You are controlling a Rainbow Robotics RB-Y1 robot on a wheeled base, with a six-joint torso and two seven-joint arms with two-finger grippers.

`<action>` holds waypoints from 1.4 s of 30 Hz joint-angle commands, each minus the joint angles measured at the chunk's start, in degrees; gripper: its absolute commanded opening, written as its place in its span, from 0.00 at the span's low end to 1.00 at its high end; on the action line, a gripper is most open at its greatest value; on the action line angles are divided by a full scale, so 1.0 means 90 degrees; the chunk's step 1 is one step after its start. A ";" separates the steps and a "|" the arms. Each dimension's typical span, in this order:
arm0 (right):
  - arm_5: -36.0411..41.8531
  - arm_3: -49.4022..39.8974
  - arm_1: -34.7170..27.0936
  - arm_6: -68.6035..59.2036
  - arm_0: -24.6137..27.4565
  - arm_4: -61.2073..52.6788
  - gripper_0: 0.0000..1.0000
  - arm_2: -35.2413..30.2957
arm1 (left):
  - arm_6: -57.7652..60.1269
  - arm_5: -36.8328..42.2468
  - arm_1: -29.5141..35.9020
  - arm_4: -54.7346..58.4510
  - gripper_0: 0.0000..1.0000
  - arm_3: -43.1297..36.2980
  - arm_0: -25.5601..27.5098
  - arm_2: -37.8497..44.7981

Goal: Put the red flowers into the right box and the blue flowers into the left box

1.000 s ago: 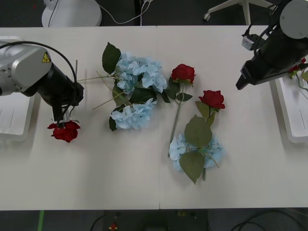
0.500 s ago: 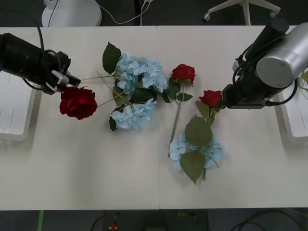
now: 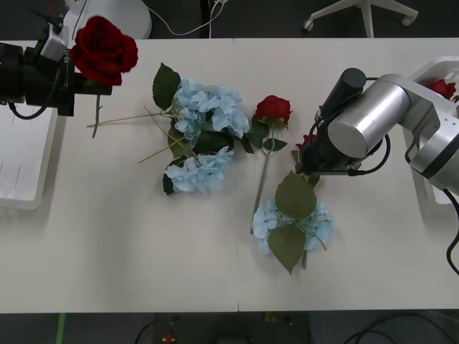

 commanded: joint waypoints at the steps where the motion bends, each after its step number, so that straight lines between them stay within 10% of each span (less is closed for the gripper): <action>1: -0.0215 0.0303 0.0281 -0.0132 0.0006 0.0164 0.93 0.0115 | 0.1460 0.0385 0.0217 0.0498 0.00 -0.0390 0.0041 0.0092; 19: -0.0684 0.0997 0.0554 -0.0161 -0.0004 0.0144 0.92 0.0301 | 0.6158 0.1694 0.0285 0.0040 0.00 -0.4111 0.1106 0.1195; 30: -0.0762 0.1124 0.0633 -0.0171 -0.0004 0.0095 0.00 0.0281 | 0.8570 0.2416 -0.0340 -0.0351 0.00 -0.4892 0.1106 0.1186; 42: -0.0732 0.1124 0.0623 -0.0083 -0.0053 -0.0110 0.00 -0.0236 | 0.8618 0.2729 -0.1170 -0.0947 0.00 -0.5029 0.1086 0.1176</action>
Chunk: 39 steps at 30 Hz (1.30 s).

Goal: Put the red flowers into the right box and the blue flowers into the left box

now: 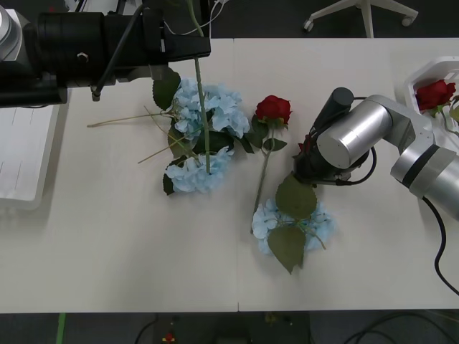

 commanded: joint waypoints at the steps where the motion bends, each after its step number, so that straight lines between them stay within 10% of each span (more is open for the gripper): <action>1: -0.0002 -0.0020 0.0128 -0.0063 -0.0083 -0.0149 0.00 -0.0518 | -0.0092 0.0138 -0.0264 -0.0301 0.00 -0.0299 -0.0019 0.0062; 15: 0.0759 -0.0020 -0.0869 0.2652 -0.1119 -0.0081 0.00 -0.1738 | -0.0072 0.0324 -0.1035 -0.0946 0.00 -0.0338 -0.0106 0.0062; 26: -0.0002 0.0634 -0.2011 0.4546 -0.1158 0.0818 0.00 -0.1738 | -0.0141 0.0685 -0.1064 -0.0780 0.00 -0.0357 -0.0165 -0.0319; 39: -0.1760 0.2968 -0.1796 0.5298 -0.1294 0.2683 0.00 -0.1738 | -0.0160 0.0685 -0.1084 -0.0604 0.00 -0.0416 -0.0165 -0.0319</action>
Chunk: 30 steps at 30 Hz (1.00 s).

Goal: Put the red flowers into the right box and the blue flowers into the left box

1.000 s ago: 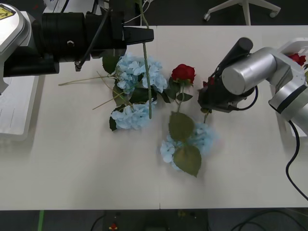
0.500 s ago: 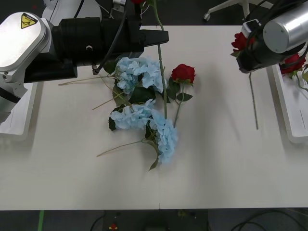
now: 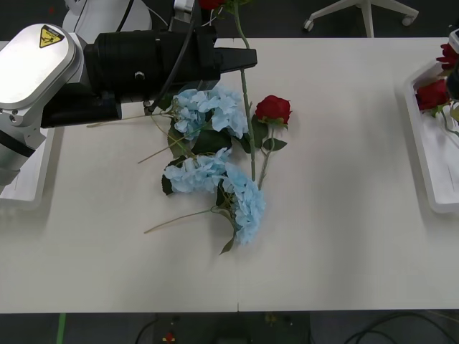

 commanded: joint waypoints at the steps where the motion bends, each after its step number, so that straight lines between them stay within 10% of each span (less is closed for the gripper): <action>1: -0.0238 0.0358 0.0013 0.0071 -0.0350 0.0899 0.00 -0.0059 | -0.0160 0.0065 -0.0092 0.0108 0.00 -0.0264 -0.0164 -0.0053; 15: -0.1732 0.2253 0.0774 -0.0066 -0.0350 0.1905 0.00 -0.0059 | -0.0160 0.0065 -0.0092 0.0108 0.00 -0.0264 -0.0164 -0.0053; 22: -0.1878 0.2419 0.0755 -0.0017 -0.0350 0.1817 0.62 -0.0059 | -0.0160 0.0065 -0.0092 0.0108 0.00 -0.0264 -0.0164 -0.0053; 30: -0.1331 0.1833 0.0257 0.0471 -0.0350 0.0587 0.82 -0.0059 | -0.0160 0.0065 -0.0092 0.0108 0.00 -0.0264 -0.0164 -0.0053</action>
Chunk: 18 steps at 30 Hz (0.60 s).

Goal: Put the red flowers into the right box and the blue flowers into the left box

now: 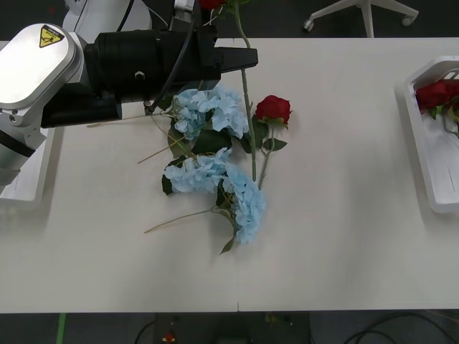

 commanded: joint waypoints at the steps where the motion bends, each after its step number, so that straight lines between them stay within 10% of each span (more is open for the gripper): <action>1: 0.0561 -0.0733 -0.0612 0.0666 -0.0331 -0.0937 0.82 -0.0069 | -0.0159 0.0063 -0.0089 0.0093 0.00 -0.0242 -0.0164 -0.0052; 18: 0.4213 -0.3390 -0.1891 0.1955 -0.0204 -0.7344 0.92 -0.0469 | -0.0159 0.0063 -0.0089 0.0093 0.00 -0.0242 -0.0164 -0.0052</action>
